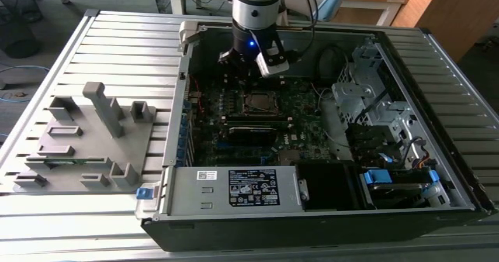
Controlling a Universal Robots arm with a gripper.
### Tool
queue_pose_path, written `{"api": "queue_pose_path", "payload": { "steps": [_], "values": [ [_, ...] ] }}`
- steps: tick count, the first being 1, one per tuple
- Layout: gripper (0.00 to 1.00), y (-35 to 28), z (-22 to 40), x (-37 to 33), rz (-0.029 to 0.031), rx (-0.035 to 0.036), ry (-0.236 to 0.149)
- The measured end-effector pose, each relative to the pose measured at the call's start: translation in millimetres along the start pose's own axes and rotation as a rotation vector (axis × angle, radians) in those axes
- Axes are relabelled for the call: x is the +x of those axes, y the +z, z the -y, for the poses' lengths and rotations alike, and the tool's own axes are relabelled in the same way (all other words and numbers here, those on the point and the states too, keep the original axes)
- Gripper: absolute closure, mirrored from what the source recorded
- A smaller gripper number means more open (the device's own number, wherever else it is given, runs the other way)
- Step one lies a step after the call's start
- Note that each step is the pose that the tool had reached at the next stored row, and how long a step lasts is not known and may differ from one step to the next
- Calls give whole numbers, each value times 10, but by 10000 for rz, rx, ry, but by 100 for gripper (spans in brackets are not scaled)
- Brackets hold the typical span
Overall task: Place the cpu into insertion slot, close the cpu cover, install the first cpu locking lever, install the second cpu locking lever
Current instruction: 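Install the first cpu locking lever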
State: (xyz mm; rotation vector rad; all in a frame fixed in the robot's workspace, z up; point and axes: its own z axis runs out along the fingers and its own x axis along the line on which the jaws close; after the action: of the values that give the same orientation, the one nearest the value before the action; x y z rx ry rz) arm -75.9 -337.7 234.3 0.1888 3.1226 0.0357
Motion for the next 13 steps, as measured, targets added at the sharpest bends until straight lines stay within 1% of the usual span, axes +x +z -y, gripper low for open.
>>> {"api": "queue_pose_path", "payload": {
  "steps": [7,13],
  "values": [
    [89,0,2,19,4,-1,1],
    [89,0,3,21,5,0,0]
  ]
}}
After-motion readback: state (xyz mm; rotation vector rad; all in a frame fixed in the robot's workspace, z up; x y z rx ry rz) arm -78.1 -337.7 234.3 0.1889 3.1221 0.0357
